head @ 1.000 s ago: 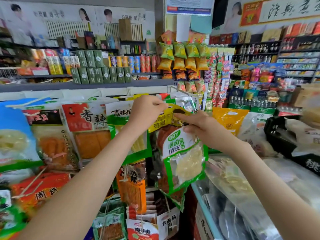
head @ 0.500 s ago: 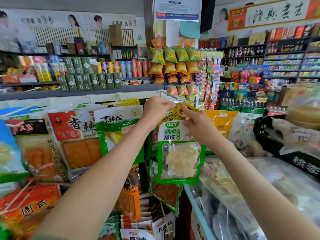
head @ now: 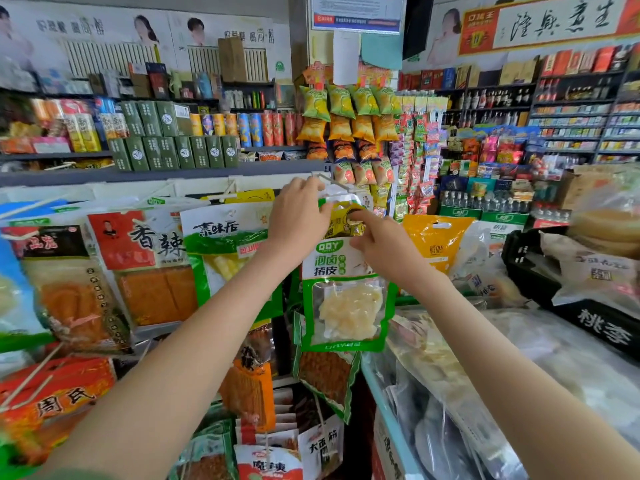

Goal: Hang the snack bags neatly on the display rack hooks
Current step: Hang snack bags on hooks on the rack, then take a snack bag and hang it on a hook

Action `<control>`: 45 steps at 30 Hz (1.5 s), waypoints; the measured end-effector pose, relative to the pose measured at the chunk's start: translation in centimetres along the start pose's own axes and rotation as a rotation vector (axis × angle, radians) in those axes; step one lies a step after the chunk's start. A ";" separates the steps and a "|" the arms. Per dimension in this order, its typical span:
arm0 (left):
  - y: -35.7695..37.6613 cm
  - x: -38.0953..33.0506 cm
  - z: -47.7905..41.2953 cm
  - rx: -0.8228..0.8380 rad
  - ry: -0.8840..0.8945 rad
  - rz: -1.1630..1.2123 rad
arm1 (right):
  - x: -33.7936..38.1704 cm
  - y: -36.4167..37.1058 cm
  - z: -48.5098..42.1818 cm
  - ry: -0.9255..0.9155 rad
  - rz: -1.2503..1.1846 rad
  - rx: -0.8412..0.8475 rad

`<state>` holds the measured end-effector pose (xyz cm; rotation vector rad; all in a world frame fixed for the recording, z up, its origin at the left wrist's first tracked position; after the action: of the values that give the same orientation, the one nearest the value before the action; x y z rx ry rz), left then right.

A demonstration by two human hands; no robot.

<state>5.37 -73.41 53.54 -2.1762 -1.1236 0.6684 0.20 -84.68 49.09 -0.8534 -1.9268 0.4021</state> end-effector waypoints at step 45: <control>-2.5 28.3 34.5 0.577 -0.458 0.029 | 5.8 31.1 14.9 0.101 -0.215 0.487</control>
<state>-4.25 -39.00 26.73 -1.5850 -0.9523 1.3634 -2.22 -57.62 27.08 -0.3387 -1.7002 0.6494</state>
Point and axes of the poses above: each hand's wrist, its own z-axis away from the middle knuckle, its own y-axis out of the palm, x = y × z, the point moved 9 cm from there along -z, towards the middle knuckle, and after that the axes turned 12 degrees about -z, right-handed, at the moved point
